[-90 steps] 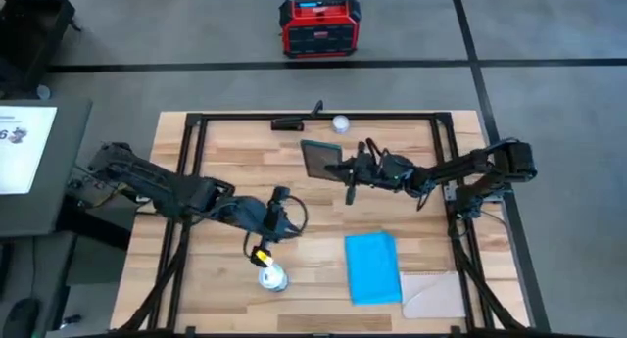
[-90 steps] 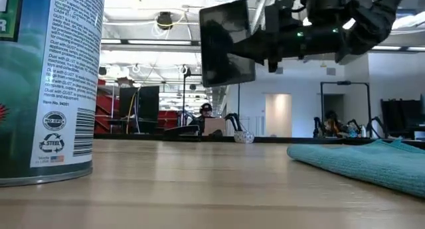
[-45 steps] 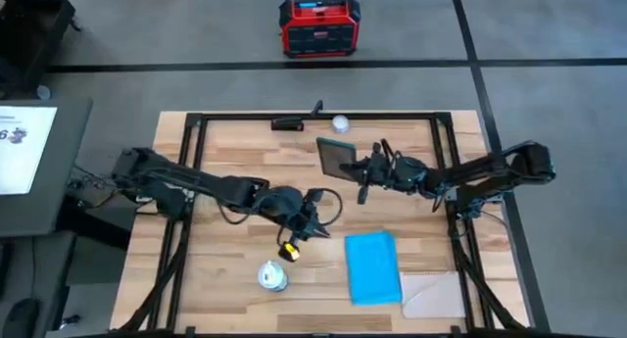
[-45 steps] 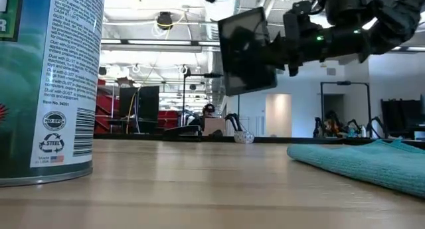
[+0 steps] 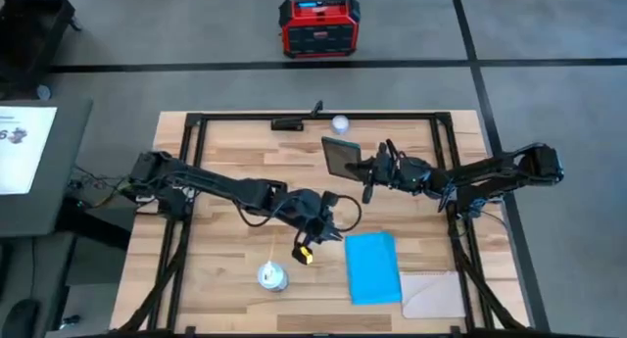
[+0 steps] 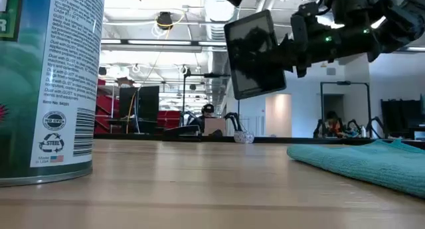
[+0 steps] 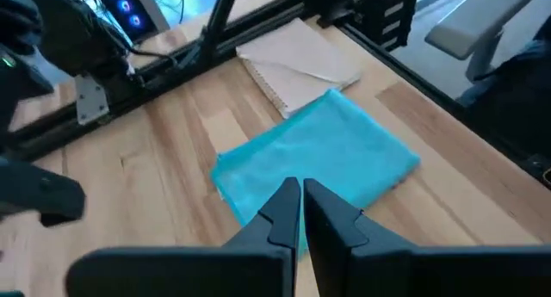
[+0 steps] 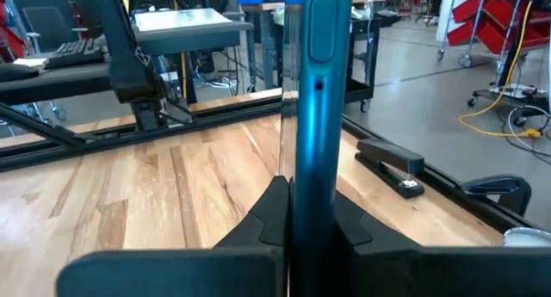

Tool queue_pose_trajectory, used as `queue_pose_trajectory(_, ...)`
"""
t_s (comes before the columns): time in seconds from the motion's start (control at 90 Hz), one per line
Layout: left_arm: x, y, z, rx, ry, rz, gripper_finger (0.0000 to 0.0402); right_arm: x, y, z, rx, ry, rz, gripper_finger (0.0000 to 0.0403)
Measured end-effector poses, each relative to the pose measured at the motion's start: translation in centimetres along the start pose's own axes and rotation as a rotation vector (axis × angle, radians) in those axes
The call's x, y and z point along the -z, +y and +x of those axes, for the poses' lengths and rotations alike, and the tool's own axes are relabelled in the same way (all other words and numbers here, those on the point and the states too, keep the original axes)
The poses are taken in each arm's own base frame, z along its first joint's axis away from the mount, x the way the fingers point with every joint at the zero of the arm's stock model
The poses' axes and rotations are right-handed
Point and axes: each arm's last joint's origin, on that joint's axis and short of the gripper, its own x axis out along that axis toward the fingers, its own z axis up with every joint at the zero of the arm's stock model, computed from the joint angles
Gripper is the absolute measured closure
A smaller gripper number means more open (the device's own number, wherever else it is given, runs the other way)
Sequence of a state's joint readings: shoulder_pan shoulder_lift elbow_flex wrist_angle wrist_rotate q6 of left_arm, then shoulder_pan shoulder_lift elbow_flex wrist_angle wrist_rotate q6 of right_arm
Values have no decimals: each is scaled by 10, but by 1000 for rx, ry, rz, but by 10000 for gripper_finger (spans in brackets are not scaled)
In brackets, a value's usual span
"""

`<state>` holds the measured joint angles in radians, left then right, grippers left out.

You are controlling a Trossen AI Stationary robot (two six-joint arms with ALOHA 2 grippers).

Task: Apply microfiber cloth
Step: Wipe the front of the black tablet using blue microfiber cloth

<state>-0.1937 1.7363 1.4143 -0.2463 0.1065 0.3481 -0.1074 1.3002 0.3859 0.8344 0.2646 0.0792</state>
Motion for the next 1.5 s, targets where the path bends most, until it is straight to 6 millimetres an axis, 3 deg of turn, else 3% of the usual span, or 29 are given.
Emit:
queue_pose_trajectory(0.356, 8, 4, 8, 17, 23, -18, 402, -1, 0, -1, 0, 4, -1, 394)
queue_pose_trajectory(0.789, 46, 11, 64, 67, 150, -101, 402, -2, -1, -3, 1, 22, -5, 394)
queue_pose_trajectory(1.322, 43, 18, 85, 104, 259, -111, 400, -1, -1, -3, -2, 39, -11, 394)
queue_pose_trajectory(1.5, 43, 18, 85, 103, 256, -110, 364, -1, -2, -3, -7, 40, -10, 394)
